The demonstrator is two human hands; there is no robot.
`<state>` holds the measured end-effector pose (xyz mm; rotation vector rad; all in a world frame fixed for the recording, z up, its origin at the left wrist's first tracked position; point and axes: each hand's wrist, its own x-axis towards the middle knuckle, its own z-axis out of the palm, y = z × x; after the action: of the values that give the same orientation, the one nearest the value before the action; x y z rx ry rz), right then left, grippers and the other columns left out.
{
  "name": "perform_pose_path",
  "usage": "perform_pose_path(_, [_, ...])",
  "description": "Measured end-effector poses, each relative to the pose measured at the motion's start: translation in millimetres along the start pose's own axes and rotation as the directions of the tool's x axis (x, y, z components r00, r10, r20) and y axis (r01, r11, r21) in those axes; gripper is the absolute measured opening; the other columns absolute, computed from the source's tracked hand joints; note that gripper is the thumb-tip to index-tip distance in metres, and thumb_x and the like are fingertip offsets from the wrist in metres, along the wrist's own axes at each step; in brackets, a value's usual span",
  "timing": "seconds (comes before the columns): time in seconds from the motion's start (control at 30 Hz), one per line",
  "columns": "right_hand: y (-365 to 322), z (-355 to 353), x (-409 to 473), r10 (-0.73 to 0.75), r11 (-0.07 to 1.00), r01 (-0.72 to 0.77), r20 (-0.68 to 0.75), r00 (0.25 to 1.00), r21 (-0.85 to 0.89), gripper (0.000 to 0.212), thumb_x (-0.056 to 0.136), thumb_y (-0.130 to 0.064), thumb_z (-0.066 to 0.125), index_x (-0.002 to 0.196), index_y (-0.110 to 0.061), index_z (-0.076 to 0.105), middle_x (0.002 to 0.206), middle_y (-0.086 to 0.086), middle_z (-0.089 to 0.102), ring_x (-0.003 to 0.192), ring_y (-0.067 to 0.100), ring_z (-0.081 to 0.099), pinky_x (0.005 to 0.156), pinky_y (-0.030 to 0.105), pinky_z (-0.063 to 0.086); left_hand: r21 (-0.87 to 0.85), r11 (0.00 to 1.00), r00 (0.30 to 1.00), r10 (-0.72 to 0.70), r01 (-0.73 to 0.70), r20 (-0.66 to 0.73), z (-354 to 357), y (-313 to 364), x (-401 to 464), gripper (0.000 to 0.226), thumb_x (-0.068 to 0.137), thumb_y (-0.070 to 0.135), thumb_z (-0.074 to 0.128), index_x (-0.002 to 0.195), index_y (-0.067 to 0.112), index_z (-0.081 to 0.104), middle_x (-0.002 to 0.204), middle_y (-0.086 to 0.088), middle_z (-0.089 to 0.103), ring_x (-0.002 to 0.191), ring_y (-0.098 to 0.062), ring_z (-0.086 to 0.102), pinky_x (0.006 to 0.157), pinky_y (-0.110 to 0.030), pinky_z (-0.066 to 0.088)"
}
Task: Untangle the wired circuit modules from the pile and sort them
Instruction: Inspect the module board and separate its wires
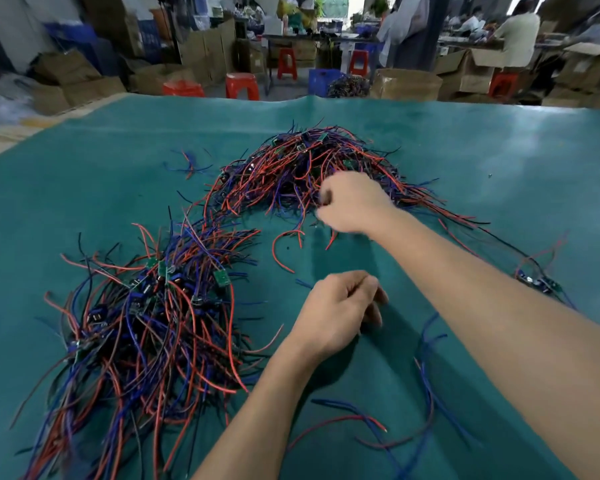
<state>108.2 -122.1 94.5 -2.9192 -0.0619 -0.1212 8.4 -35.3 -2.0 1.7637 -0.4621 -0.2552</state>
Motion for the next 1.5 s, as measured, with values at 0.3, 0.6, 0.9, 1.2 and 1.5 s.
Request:
perform_pose_path(0.3, [61, 29, -10, 0.152, 0.975, -0.134, -0.093, 0.984, 0.179, 0.024, 0.089, -0.012, 0.065, 0.08, -0.031, 0.077, 0.097, 0.008, 0.076, 0.1, 0.035, 0.066, 0.087, 0.039, 0.056, 0.014, 1.0, 1.0, 0.005, -0.005, -0.017, 0, 3, -1, 0.038, 0.098, 0.035, 0.039, 0.084, 0.012, 0.066, 0.061, 0.002, 0.068, 0.058, -0.014, 0.055, 0.06, -0.03, 0.046])
perform_pose_path(0.6, [78, 14, -57, 0.124, 0.955, -0.06, -0.208, 0.97, 0.291, 0.015, 0.08, -0.019, 0.073, 0.079, -0.03, 0.083, 0.083, -0.017, 0.077, 0.08, 0.01, 0.067, 0.071, 0.016, 0.047, -0.019, 1.0, 0.993, 0.001, -0.003, -0.117, 0, 4, -1, 0.029, 0.103, 0.028, 0.041, 0.091, 0.012, 0.062, 0.065, 0.0, 0.069, 0.048, -0.019, 0.05, 0.048, -0.026, 0.044])
perform_pose_path(0.9, [81, 33, -64, 0.131, 0.934, -0.088, -0.104, 0.986, 0.347, 0.027, 0.09, -0.035, 0.07, 0.117, -0.035, 0.076, 0.117, -0.006, 0.074, 0.113, 0.025, 0.064, 0.098, 0.029, 0.046, -0.113, 0.994, 0.979, -0.025, 0.002, -0.202, -1, 5, -1, 0.019, 0.104, 0.023, 0.045, 0.1, 0.012, 0.06, 0.075, -0.009, 0.069, 0.05, -0.021, 0.051, 0.048, -0.034, 0.049])
perform_pose_path(1.2, [79, 30, -78, 0.15, 0.921, -0.085, -0.143, 0.978, 0.38, 0.013, 0.081, -0.018, 0.081, 0.09, -0.029, 0.082, 0.063, -0.023, 0.059, 0.084, 0.014, 0.07, 0.081, 0.024, 0.049, -0.137, 0.99, 0.97, -0.047, 0.015, -0.238, -1, 5, -1, 0.016, 0.103, 0.023, 0.047, 0.1, 0.015, 0.06, 0.076, -0.005, 0.069, 0.05, -0.019, 0.054, 0.05, -0.033, 0.049])
perform_pose_path(1.5, [49, 43, -131, 0.123, 0.574, 0.127, -0.238, 0.964, 0.809, 0.032, 0.073, 0.004, 0.076, 0.09, -0.02, 0.064, 0.084, -0.001, 0.075, 0.068, 0.017, 0.074, 0.067, 0.032, 0.061, -0.168, 0.986, 0.971, -0.025, -0.016, -0.239, -2, 9, -1, 0.03, 0.104, 0.022, 0.048, 0.086, 0.004, 0.064, 0.062, -0.004, 0.062, 0.052, -0.016, 0.056, 0.05, -0.029, 0.047])
